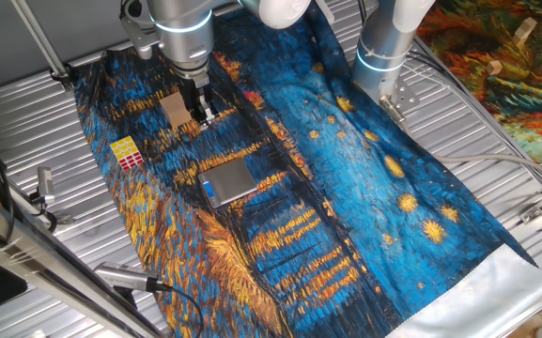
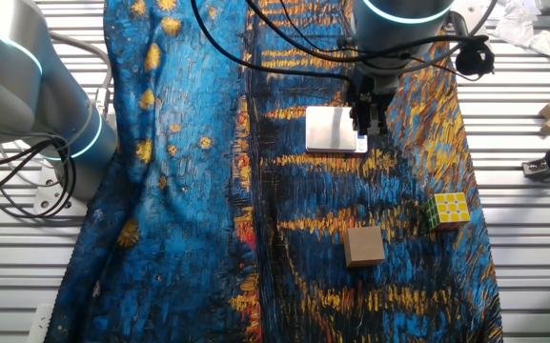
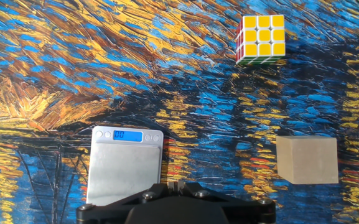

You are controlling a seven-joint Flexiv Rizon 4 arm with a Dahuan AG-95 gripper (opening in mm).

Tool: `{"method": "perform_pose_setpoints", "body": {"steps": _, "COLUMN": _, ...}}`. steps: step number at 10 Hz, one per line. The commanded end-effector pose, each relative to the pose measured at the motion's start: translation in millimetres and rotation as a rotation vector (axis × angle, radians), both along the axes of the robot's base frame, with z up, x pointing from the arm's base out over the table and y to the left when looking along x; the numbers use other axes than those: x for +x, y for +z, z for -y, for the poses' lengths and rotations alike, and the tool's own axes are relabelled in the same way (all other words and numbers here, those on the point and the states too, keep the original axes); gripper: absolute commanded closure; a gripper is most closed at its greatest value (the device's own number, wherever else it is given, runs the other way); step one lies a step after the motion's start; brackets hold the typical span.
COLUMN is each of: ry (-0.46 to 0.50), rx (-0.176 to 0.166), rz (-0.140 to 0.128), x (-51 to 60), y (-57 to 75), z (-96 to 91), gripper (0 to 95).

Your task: Place the block on the scale

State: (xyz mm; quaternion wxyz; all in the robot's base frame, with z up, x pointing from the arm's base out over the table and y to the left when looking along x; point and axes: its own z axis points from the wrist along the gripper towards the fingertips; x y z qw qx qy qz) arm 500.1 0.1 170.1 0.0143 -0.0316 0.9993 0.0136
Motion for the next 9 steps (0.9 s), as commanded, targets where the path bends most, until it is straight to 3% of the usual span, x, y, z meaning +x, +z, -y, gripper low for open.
{"method": "perform_pose_setpoints", "body": {"steps": 1, "ry": 0.0, "rx": 0.0, "rz": -0.001, "x": 0.0, "y": 0.0, "z": -0.1, "gripper": 95.0}}
{"method": "perform_pose_setpoints", "body": {"steps": 9, "ry": 0.0, "rx": 0.0, "rz": -0.001, "x": 0.0, "y": 0.0, "z": -0.1, "gripper": 95.0}}
